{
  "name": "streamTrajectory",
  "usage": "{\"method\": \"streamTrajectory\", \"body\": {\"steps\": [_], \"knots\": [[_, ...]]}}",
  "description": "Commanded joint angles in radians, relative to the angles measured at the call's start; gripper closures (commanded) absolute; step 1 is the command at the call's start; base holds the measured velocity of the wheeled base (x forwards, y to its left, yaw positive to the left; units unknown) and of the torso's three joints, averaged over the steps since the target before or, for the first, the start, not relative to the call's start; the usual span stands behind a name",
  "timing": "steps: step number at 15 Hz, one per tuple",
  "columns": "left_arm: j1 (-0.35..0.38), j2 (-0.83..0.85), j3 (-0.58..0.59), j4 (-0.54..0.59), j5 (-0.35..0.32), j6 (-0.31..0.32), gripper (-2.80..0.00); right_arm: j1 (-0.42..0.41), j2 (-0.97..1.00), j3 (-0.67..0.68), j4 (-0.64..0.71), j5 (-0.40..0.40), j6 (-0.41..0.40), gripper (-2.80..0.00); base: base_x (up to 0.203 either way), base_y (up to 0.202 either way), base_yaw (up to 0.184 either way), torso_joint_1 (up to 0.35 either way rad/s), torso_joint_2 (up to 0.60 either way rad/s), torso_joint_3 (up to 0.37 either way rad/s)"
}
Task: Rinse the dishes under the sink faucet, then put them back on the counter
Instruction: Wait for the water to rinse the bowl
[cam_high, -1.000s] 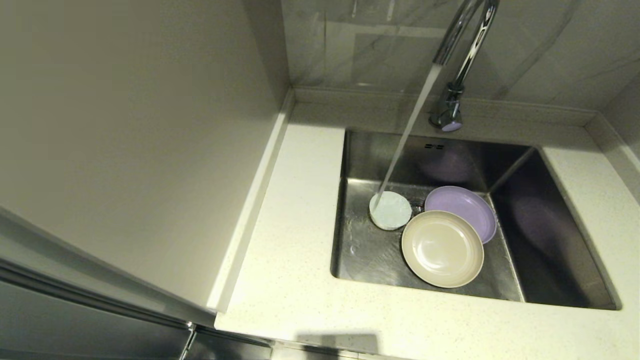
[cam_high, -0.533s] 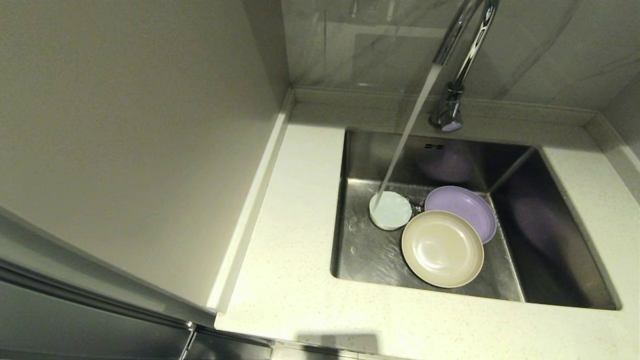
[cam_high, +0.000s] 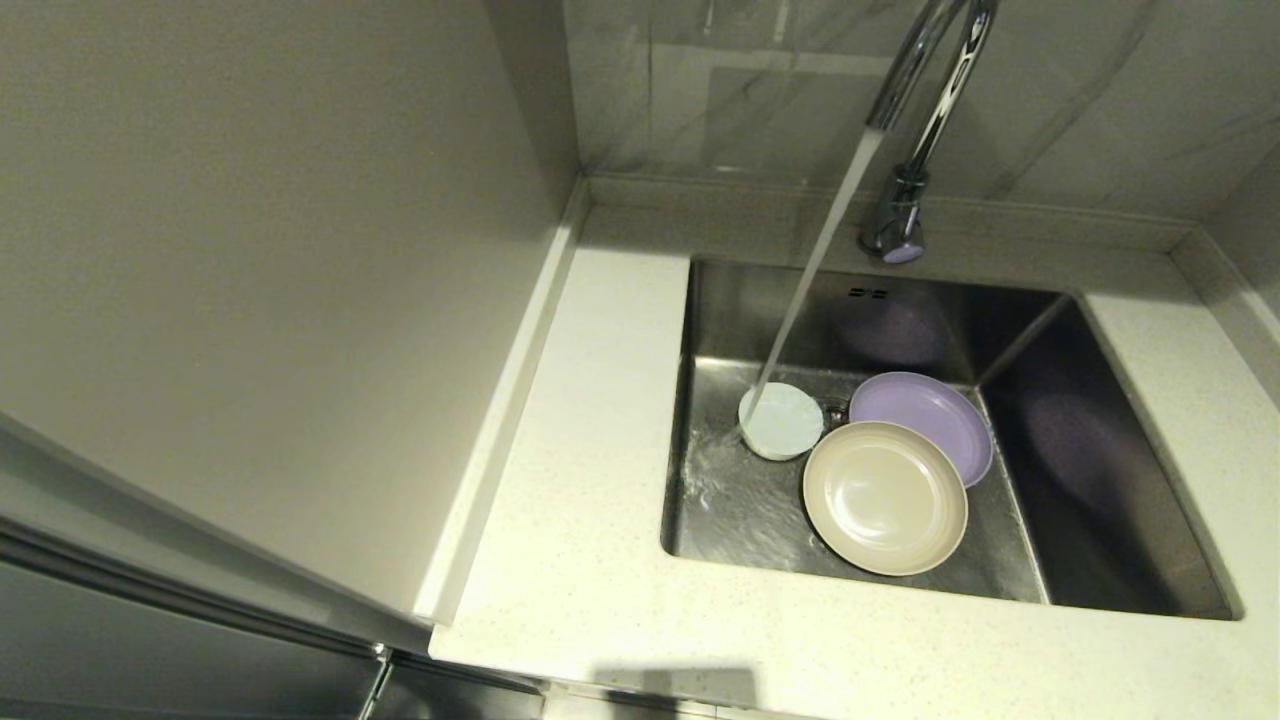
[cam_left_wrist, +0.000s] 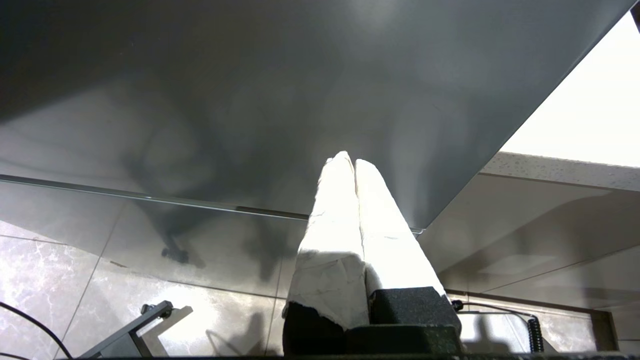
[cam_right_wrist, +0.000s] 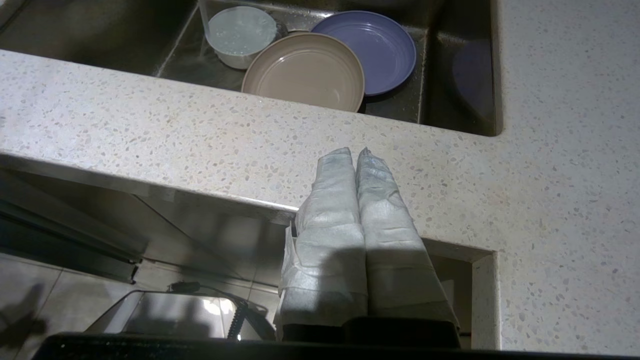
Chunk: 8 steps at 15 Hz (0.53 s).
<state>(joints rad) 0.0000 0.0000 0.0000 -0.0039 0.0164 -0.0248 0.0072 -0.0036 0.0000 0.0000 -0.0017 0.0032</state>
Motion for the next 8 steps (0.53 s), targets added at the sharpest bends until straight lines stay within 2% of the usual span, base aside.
{"method": "streamTrajectory", "body": {"steps": [1,8], "knots": [[0.0,-0.003,0.0,-0.001,0.0,-0.001,0.0,0.0,0.004,0.0,0.0,0.0,0.0,0.0,0.0,0.0,0.0,0.0,0.0,0.0],[0.0,-0.003,0.0,-0.001,0.0,-0.001,0.0,0.0,0.004,0.0,0.0,0.0,0.0,0.0,0.0,0.0,0.0,0.0,0.0,0.0]]}}
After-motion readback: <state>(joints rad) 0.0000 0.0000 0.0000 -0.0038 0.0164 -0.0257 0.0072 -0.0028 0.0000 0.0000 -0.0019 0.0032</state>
